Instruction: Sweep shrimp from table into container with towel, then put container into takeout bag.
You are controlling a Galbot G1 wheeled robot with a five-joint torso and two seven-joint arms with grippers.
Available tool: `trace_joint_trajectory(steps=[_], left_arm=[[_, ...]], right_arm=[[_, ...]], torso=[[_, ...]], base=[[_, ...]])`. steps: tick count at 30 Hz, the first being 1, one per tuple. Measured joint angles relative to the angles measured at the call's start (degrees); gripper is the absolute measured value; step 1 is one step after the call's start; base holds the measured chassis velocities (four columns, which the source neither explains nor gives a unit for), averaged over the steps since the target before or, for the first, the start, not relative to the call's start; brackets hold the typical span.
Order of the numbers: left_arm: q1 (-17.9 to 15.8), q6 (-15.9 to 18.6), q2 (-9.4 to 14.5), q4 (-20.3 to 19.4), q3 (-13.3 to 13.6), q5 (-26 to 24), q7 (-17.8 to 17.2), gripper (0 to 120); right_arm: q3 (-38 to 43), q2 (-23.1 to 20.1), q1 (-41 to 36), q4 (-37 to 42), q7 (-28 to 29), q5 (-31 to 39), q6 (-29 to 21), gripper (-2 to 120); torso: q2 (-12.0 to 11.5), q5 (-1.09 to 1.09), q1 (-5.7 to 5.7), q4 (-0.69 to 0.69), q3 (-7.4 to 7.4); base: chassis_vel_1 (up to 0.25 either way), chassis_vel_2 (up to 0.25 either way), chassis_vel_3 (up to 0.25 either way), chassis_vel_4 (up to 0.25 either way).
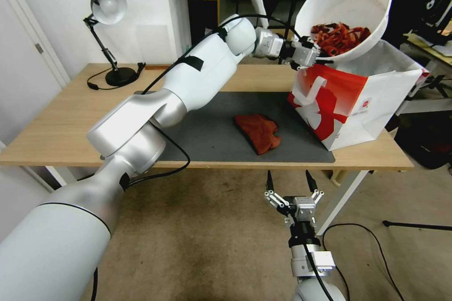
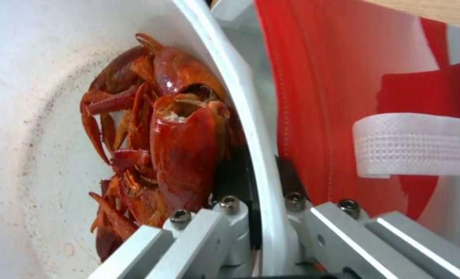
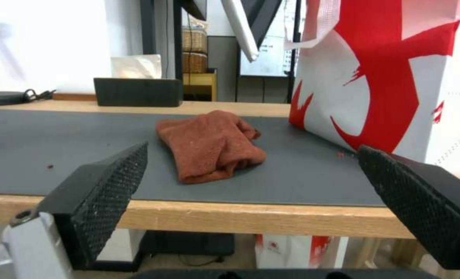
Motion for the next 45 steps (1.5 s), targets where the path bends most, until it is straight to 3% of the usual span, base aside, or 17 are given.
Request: trace_joint_trajectory(steps=[9,28,29,34,37,45], left_arm=[[-0.39,-0.37,0.09,-0.47,2.22,-0.01,-1.19,1],[-2.28,-1.45,0.21,-0.28,3.96,-1.64,-6.92,70],[-2.29,-1.06,0.22,-0.2,3.98,-2.83,-7.45,77],[-2.3,1.56,0.24,-0.43,5.41,-8.9,-10.8,89],[-2.01,6.73,0.23,-2.11,8.46,-19.57,-18.38,99],[-1.43,10.02,0.28,-3.46,9.56,-24.15,-22.03,100]], right_arm=[[0.03,-0.14,0.46,-0.14,-0.21,0.04,-0.2,100],[-0.3,-0.53,2.09,-0.89,-0.67,0.06,-1.08,100],[-0.43,-0.53,2.26,-1.06,-0.7,0.07,-1.12,100],[-0.71,-0.55,2.49,-1.31,-0.8,0.07,-1.19,100],[-1.01,-0.66,2.68,-1.46,-1.03,0.15,-1.28,100],[-1.1,-0.7,2.73,-1.56,-1.07,0.25,-1.28,100]], torso=[[0.0,0.01,0.0,-0.01,0.0],[0.0,0.0,0.0,-0.01,0.0],[0.0,0.01,0.0,-0.01,0.0],[0.0,0.01,0.0,0.0,0.0],[0.0,0.01,0.0,-0.01,0.0],[0.0,0.03,0.0,-0.01,0.0]], base=[[0.0,0.0,0.0,0.0],[0.0,0.0,0.0,0.0],[0.0,0.0,0.0,0.0],[0.0,0.0,0.0,0.0],[0.0,0.0,0.0,0.0],[0.0,0.0,0.0,0.0]])
